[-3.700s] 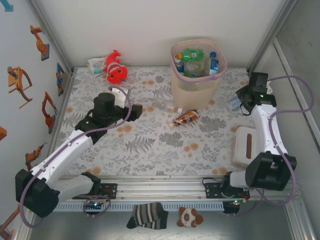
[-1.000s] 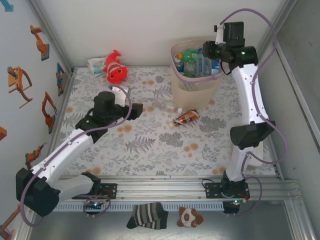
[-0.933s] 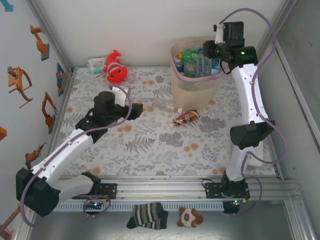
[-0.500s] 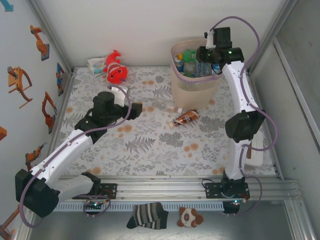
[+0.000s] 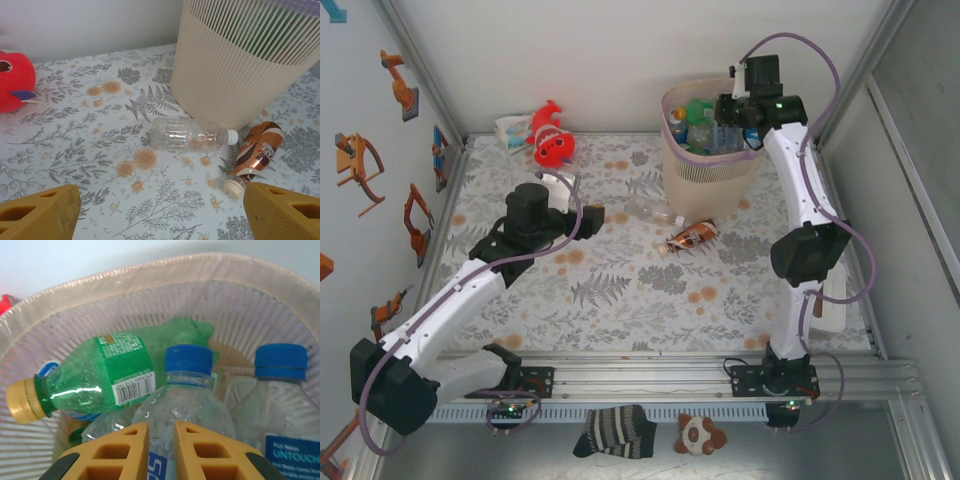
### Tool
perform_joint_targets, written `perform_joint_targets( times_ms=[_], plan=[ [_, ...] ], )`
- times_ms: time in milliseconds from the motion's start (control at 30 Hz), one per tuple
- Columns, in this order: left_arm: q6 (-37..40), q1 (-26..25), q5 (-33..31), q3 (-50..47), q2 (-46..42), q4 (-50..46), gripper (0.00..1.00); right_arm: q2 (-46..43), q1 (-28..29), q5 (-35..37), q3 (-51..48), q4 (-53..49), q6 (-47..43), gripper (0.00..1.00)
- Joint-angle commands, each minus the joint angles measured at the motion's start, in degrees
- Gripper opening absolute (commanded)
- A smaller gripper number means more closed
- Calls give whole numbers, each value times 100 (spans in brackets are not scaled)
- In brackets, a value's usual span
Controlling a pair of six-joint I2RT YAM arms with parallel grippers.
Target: Put the plastic bottles in the bin
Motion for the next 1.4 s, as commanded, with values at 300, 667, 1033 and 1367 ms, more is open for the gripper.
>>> perform_joint_targets(
  times_ms=[300,667,1033,1367],
  plan=[
    [-23,26,66,17,-144,-7,84,-362,-28,202,348,-735,150,20],
    [-65,24,197,-16,-82,33,84,-1260,-11,-33,-206,-556,282,21],
    [607,-211,1156,280,825,180,82,-2497,-12,61,-1797,-199,278,22],
    [2033,-1090,1794,1498,2681,-425,80,-3344,-10,386,-2814,-128,260,22]
  ],
)
